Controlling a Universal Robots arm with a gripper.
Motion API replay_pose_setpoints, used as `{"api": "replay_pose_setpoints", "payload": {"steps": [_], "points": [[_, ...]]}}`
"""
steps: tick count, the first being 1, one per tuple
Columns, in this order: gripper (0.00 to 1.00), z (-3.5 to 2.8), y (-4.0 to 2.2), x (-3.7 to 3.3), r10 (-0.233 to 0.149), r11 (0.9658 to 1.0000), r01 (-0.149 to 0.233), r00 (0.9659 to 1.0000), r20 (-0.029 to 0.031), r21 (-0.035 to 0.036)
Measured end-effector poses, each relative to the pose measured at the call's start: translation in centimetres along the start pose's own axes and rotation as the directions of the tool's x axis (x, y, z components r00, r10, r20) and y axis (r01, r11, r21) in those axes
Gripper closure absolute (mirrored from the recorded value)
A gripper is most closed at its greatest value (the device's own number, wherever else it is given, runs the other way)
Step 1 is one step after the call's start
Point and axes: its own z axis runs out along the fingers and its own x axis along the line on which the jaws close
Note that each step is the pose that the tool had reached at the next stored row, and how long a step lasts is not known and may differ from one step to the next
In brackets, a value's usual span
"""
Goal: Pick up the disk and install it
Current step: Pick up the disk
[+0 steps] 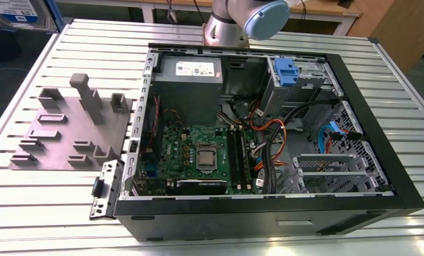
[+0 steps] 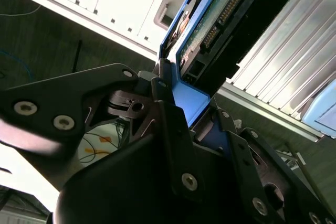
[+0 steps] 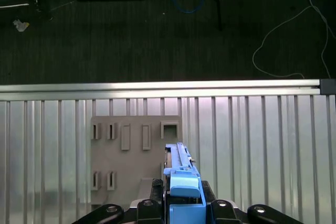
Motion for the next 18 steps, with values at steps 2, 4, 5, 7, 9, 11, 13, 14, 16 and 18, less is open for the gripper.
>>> {"api": "replay_pose_setpoints", "payload": {"steps": [2, 4, 5, 7, 9, 11, 13, 14, 16, 18], "points": [[0.64, -0.23, 0.01, -0.01, 0.0, 1.0, 0.0, 1.0, 0.0, 0.0001], [0.64, -0.5, 0.01, -0.01, 0.0, 1.0, 0.0, 1.0, 0.0001, 0.0002], [0.64, -0.64, 0.02, -0.02, 0.0, 1.0, 0.0, 1.0, 0.0, 0.0001], [0.64, -0.92, 0.03, -0.02, 0.0, 1.0, 0.0, 1.0, 0.0001, 0.0001], [0.64, -1.16, 0.03, -0.03, 0.0, 1.0, 0.0, 1.0, 0.0, 0.0], [0.64, -1.21, 0.03, -0.03, 0.0, 1.0, 0.0, 1.0, 0.0, 0.0001], [0.64, -1.21, 0.04, 0.01, 0.0, 1.0, 0.0, 1.0, 0.0001, 0.0002], [0.64, -1.22, 0.04, 0.08, 0.0, 1.0, 0.0, 1.0, 0.0001, 0.0002], [0.64, -1.23, 0.02, 0.32, 0.0, 1.0, 0.0, 1.0, 0.0, 0.0], [0.64, -1.23, 0.01, 0.57, 0.0, 1.0, 0.0, 1.0, 0.0, 0.0001]]}}
